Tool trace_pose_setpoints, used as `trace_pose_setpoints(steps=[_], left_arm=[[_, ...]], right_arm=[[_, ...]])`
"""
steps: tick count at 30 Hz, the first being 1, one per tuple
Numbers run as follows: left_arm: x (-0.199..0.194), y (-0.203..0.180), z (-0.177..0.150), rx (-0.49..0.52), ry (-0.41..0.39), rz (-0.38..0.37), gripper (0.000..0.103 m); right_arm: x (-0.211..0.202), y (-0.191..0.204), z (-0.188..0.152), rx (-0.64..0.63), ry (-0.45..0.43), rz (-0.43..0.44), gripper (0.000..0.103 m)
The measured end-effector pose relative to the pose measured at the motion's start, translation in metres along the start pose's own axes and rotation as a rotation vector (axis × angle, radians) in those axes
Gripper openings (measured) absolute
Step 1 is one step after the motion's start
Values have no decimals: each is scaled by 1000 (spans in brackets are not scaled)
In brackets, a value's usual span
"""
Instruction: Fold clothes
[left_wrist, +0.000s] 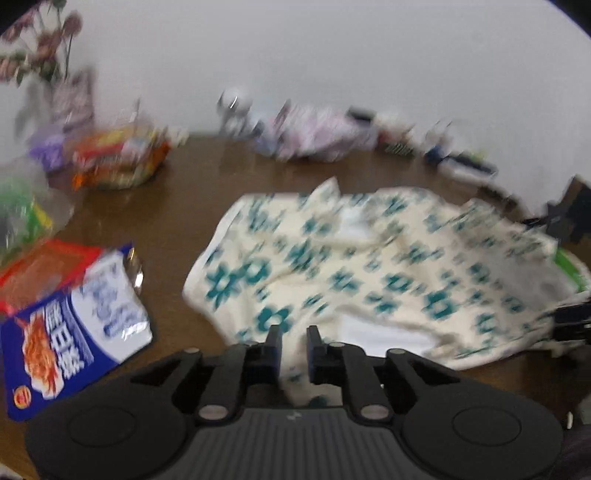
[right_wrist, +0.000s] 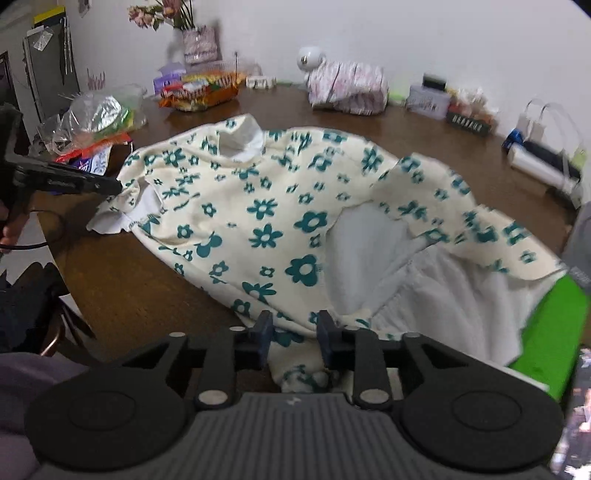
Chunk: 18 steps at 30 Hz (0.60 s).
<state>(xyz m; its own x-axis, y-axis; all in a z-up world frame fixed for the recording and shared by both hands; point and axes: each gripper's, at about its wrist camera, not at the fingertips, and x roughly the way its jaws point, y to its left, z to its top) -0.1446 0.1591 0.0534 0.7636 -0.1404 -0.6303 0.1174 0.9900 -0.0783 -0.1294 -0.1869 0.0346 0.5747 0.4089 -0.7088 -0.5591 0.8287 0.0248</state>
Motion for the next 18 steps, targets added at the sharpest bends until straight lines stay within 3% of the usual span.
trace_pose_setpoints(steps=[2, 4, 7, 11, 12, 14, 18], left_arm=[[-9, -12, -1, 37, -38, -76, 40], [-1, -26, -5, 81, -26, -156, 44], [20, -48, -9, 135, 10, -178, 43], [42, -65, -9, 144, 53, -216, 35], [45, -64, -7, 123, 65, -228, 24], [52, -63, -3, 82, 89, -250, 16], [61, -62, 5, 22, 101, -250, 4]], right_arm=[[-10, -2, -5, -9, -28, 14, 32], [-12, -4, -9, -7, -44, 43, 33], [2, -1, -10, 7, -76, 6, 42], [17, 4, -10, 22, -101, -32, 42], [20, 4, -9, 27, -109, -44, 42], [23, 0, -5, 85, -146, -55, 56], [43, -8, 9, 153, -142, -33, 57]])
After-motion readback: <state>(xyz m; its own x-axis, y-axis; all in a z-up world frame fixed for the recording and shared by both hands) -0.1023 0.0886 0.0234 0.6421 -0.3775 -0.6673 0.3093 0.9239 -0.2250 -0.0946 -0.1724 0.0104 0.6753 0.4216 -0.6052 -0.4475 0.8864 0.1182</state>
